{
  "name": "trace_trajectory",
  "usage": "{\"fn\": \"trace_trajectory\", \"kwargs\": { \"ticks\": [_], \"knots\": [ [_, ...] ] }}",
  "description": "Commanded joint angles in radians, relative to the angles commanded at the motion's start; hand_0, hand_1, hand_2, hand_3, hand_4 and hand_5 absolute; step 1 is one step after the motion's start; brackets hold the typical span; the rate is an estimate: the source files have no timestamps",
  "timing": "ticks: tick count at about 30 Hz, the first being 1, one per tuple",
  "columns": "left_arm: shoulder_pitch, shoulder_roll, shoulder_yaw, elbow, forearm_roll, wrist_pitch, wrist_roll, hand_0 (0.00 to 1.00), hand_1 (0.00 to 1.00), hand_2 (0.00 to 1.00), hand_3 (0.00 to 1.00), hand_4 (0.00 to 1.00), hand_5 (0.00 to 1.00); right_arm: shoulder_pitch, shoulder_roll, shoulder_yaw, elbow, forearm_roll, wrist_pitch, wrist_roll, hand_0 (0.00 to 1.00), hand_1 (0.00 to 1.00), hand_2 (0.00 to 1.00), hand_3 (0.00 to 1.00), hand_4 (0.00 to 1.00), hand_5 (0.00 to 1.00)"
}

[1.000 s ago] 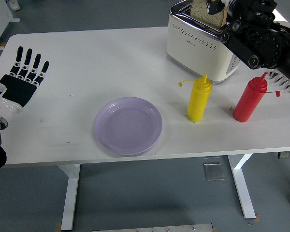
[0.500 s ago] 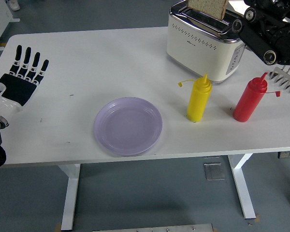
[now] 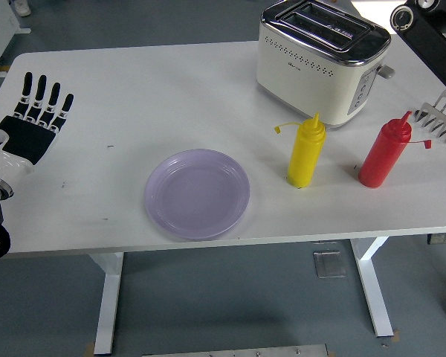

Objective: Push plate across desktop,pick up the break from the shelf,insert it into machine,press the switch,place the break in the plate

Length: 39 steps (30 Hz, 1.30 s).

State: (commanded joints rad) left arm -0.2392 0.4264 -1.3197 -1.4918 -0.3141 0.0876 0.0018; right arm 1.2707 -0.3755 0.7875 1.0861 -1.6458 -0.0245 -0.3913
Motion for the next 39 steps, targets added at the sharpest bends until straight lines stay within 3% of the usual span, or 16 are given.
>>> {"fn": "trace_trajectory", "kwargs": {
  "ticks": [8, 19, 29, 39],
  "knots": [
    [0.003, -0.003, -0.004, 0.003, 0.002, 0.000, 0.000, 0.811, 0.724, 0.649, 0.665, 0.770, 0.998, -0.031, -0.042, -0.035, 0.195, 0.154, 0.065, -0.043, 0.331, 0.426, 0.362, 0.356, 0.270, 0.002],
    [0.003, -0.004, -0.002, 0.009, 0.005, -0.001, 0.001, 0.803, 0.696, 0.624, 0.626, 0.768, 0.998, -0.025, -0.041, -0.147, 0.401, 0.339, 0.119, -0.087, 0.313, 0.420, 0.365, 0.362, 0.300, 0.002],
    [0.003, -0.003, 0.002, 0.018, 0.007, -0.002, 0.001, 0.800, 0.690, 0.621, 0.620, 0.761, 0.998, -0.015, 0.010, -0.275, 0.430, 0.482, 0.159, -0.120, 0.296, 0.406, 0.368, 0.366, 0.298, 0.002],
    [0.002, 0.000, 0.005, 0.020, 0.008, -0.002, 0.001, 0.804, 0.699, 0.660, 0.660, 0.750, 0.998, -0.017, 0.067, -0.385, 0.412, 0.519, 0.156, -0.132, 0.276, 0.372, 0.371, 0.373, 0.310, 0.002]
  ]
}}
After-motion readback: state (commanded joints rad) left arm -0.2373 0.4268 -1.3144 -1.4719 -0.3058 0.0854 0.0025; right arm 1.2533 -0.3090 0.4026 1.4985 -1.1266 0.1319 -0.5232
